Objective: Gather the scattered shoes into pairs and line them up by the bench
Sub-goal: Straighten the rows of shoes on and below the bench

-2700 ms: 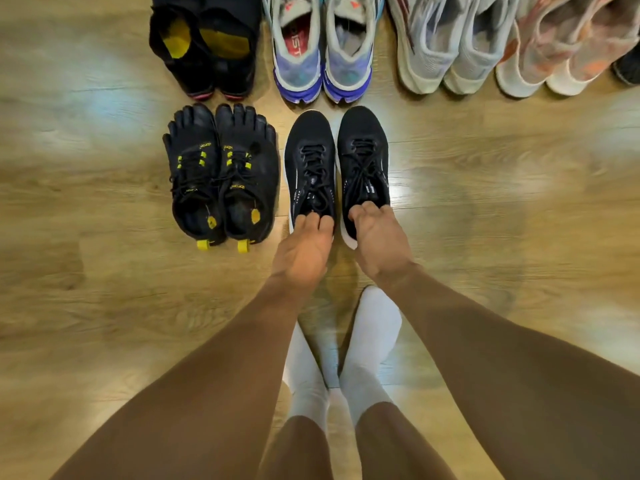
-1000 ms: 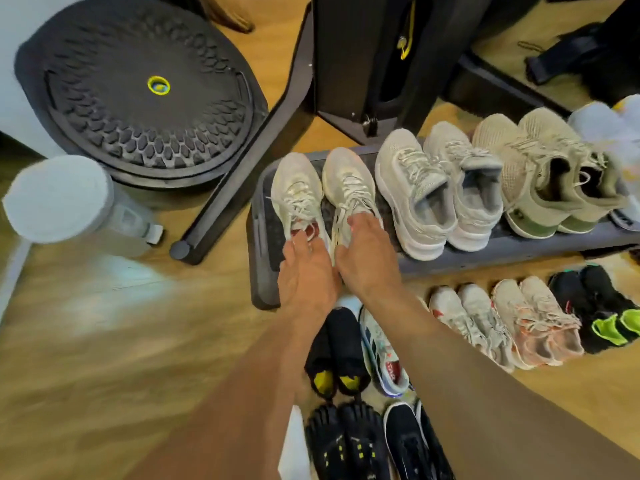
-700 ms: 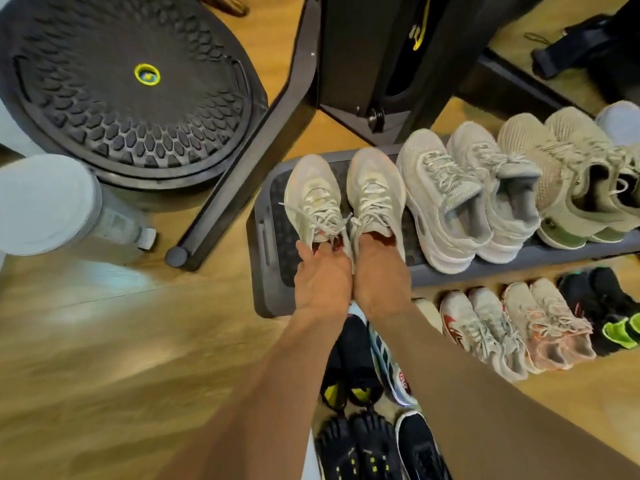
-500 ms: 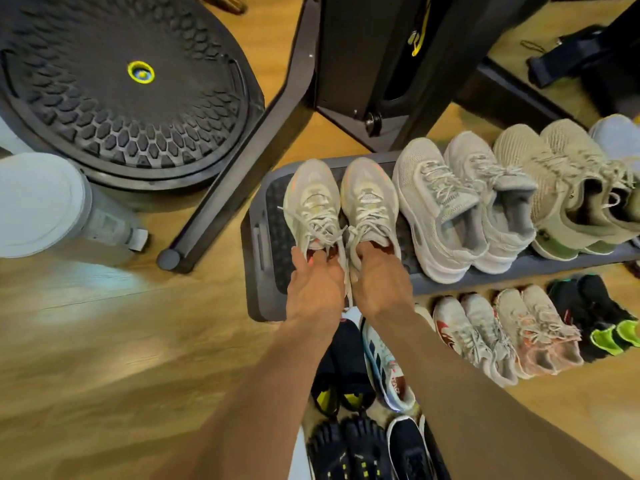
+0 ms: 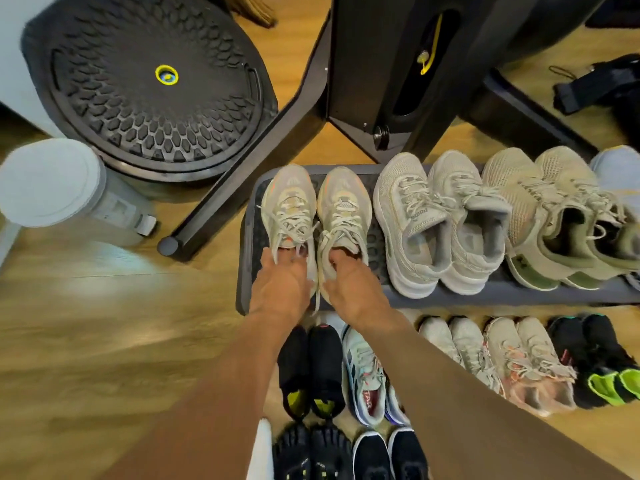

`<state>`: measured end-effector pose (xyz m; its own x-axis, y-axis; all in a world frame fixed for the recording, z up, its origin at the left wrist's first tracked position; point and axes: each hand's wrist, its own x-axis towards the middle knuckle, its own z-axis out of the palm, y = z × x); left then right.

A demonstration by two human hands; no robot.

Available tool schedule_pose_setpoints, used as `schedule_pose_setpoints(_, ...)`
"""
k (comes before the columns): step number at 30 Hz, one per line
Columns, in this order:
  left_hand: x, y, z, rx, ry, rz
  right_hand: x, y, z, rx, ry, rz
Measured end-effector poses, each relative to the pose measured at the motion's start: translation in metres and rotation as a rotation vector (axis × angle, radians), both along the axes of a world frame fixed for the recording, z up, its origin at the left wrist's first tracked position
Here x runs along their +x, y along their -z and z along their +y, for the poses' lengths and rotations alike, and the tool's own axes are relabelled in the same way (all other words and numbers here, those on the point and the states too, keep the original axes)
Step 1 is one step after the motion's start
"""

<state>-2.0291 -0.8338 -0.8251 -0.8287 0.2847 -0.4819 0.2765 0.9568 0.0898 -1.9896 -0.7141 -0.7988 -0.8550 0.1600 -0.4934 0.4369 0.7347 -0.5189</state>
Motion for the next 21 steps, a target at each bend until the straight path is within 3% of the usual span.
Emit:
schedule_pose_setpoints(4, 0.018, -0.028, 0.02, 0.068, -0.254, 0.208, 0.02, -0.023, 0.038, 0.05, -0.048, 0.301)
schedule_pose_setpoints(7, 0.044, -0.051, 0.067, 0.397, -0.367, 0.355, 0.031, -0.037, 0.084, 0.289, 0.065, 0.43)
schedule_pose_setpoints(10, 0.062, -0.051, 0.123, 0.607, -0.13, 0.23, 0.042, -0.035, 0.128, 0.44, 0.161, 0.211)
schedule_pose_setpoints(14, 0.066, -0.031, 0.175, 0.436, 0.057, -0.104, 0.048, -0.018, 0.152, 0.394, 0.059, -0.006)
schedule_pose_setpoints(18, 0.06, -0.024, 0.194, 0.286, 0.026, -0.103, 0.049, -0.01, 0.169, 0.37, 0.163, -0.035)
schedule_pose_setpoints(21, 0.063, -0.025, 0.198, 0.313, -0.016, -0.059, 0.05, -0.008, 0.178, 0.426, 0.028, -0.078)
